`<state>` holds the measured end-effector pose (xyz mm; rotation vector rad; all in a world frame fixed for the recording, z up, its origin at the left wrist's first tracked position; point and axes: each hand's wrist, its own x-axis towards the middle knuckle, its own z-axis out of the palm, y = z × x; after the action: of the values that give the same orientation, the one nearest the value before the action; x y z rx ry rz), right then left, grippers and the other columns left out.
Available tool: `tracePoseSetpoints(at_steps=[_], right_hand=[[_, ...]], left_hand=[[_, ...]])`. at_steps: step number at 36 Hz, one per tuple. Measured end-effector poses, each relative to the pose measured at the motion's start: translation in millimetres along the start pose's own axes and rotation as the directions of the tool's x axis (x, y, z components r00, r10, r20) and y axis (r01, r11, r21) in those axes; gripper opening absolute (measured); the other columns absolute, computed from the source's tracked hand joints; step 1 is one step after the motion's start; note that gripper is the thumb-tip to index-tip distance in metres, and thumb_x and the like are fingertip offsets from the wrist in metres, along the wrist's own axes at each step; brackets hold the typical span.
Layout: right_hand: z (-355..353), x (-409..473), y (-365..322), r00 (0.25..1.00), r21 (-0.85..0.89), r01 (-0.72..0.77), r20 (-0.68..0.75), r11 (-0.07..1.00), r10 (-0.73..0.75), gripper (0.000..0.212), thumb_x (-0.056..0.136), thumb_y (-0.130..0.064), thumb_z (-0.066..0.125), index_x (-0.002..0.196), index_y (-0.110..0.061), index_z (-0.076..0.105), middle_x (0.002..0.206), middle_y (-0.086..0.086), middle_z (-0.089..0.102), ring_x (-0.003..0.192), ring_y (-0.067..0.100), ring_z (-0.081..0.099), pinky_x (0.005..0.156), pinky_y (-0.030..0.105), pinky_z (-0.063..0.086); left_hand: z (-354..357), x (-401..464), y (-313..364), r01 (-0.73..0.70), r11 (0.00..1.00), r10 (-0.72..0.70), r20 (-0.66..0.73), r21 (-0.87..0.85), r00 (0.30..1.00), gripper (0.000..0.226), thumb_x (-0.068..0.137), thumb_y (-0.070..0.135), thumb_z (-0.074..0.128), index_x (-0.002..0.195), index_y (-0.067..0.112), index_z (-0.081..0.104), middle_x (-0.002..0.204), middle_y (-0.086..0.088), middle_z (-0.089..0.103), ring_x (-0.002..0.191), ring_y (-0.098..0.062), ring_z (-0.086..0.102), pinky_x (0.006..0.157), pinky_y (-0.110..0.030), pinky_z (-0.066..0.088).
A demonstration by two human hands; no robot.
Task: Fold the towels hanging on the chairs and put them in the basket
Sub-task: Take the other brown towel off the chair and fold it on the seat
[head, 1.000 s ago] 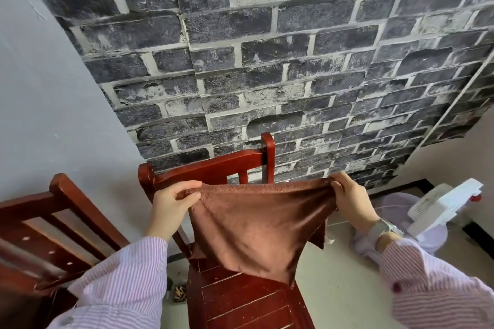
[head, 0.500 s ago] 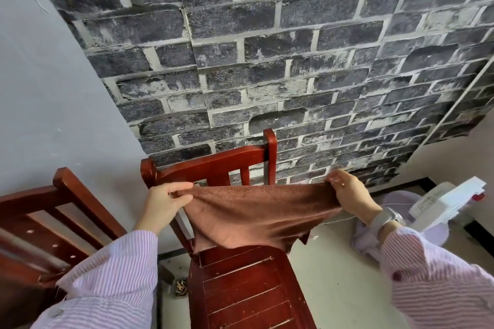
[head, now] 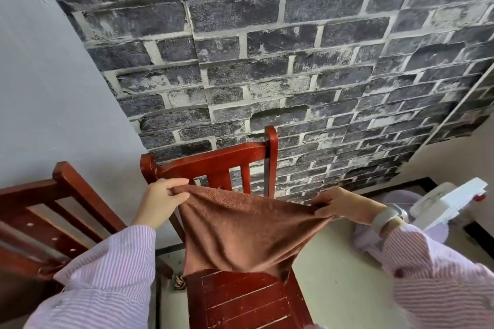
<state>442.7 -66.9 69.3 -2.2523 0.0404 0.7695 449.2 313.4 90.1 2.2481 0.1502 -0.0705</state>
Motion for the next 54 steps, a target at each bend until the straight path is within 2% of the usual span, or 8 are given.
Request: tracePoseSetpoints(at_steps=[6,12,23,31,40,47,52,54], right_hand=[[5,8,-1,0.973,-0.286,-0.047,-0.23,0.957,-0.02,0.004,0.079,-0.01,0.062,0.075,-0.009,0.062,0.067,0.0,0.049,0.067,0.014,0.044,0.053,0.02,0.031],[8,21,9,0.871,-0.34,0.007,-0.461,0.94,-0.173,0.018,0.083,-0.015,0.061,0.099,-0.008,0.064,0.113,0.01,0.05,0.109,0.029,0.046,0.097,0.039,0.04],[6,38,-7,0.766,-0.562,-0.139,-0.583,0.816,-0.271,0.029,0.091,-0.012,0.043,0.117,-0.013,0.054,0.111,0.007,0.061,0.109,0.025,0.044,0.085,0.037,0.041],[16,55,-18,0.737,-0.431,-0.093,-0.636,0.898,-0.229,0.027,0.092,-0.015,0.044,0.115,-0.016,0.057,0.111,0.01,0.059,0.095,0.034,0.061,0.071,0.036,0.044],[53,91,-6,0.776,-0.21,0.052,-0.607,0.976,-0.172,0.025,0.088,-0.004,0.047,0.107,-0.006,0.064,0.106,0.019,0.065,0.097,0.037,0.059,0.08,0.034,0.043],[61,110,-6,0.775,-0.033,0.134,-0.62,0.99,-0.126,0.023,0.09,-0.001,0.043,0.104,0.002,0.061,0.101,0.023,0.064,0.093,0.038,0.06,0.09,0.045,0.047],[71,102,-5,0.693,-0.125,0.258,-0.666,0.958,-0.274,0.017,0.087,0.004,0.048,0.097,0.008,0.06,0.094,0.025,0.061,0.087,0.034,0.057,0.075,0.017,0.033],[82,94,6,0.685,-0.139,0.294,-0.659,0.945,-0.31,0.014,0.084,0.003,0.049,0.092,0.007,0.06,0.09,0.023,0.06,0.081,0.027,0.054,0.074,0.015,0.032]], left_hand=[[2,-2,-9,-0.044,0.958,0.057,-0.037,0.285,0.998,0.022,0.083,0.007,0.063,0.102,0.015,0.071,0.097,-0.002,0.057,0.098,-0.022,0.054,0.091,-0.032,0.043],[4,-1,-13,-0.007,0.938,0.055,-0.129,0.345,0.99,0.012,0.086,0.014,0.061,0.093,0.016,0.071,0.114,0.001,0.05,0.098,-0.015,0.049,0.088,-0.03,0.04],[1,11,-18,0.024,0.93,0.021,-0.118,0.366,0.993,0.005,0.084,0.026,0.064,0.086,0.026,0.059,0.095,0.0,0.058,0.083,-0.015,0.053,0.072,-0.029,0.04],[3,9,-34,0.027,0.937,0.082,-0.292,0.349,0.953,0.005,0.083,0.02,0.065,0.085,0.017,0.062,0.085,0.002,0.058,0.076,-0.016,0.051,0.065,-0.028,0.039],[24,9,-78,0.143,0.947,-0.045,-0.325,0.286,0.945,0.007,0.082,0.014,0.065,0.089,0.011,0.065,0.089,-0.01,0.066,0.083,-0.03,0.06,0.074,-0.035,0.046],[36,15,-89,0.174,0.981,-0.194,-0.396,-0.085,0.897,0.018,0.084,0.005,0.057,0.086,0.022,0.057,0.079,-0.007,0.065,0.076,-0.028,0.066,0.077,-0.046,0.055],[46,-2,-96,0.067,0.975,-0.158,-0.442,-0.214,0.883,0.016,0.083,-0.003,0.058,0.09,0.011,0.057,0.091,-0.007,0.062,0.075,-0.005,0.064,0.076,-0.038,0.058],[53,-16,-112,0.085,0.977,-0.162,-0.417,-0.197,0.895,0.021,0.083,-0.004,0.057,0.089,0.016,0.057,0.095,-0.007,0.064,0.079,-0.01,0.066,0.079,-0.042,0.056]])
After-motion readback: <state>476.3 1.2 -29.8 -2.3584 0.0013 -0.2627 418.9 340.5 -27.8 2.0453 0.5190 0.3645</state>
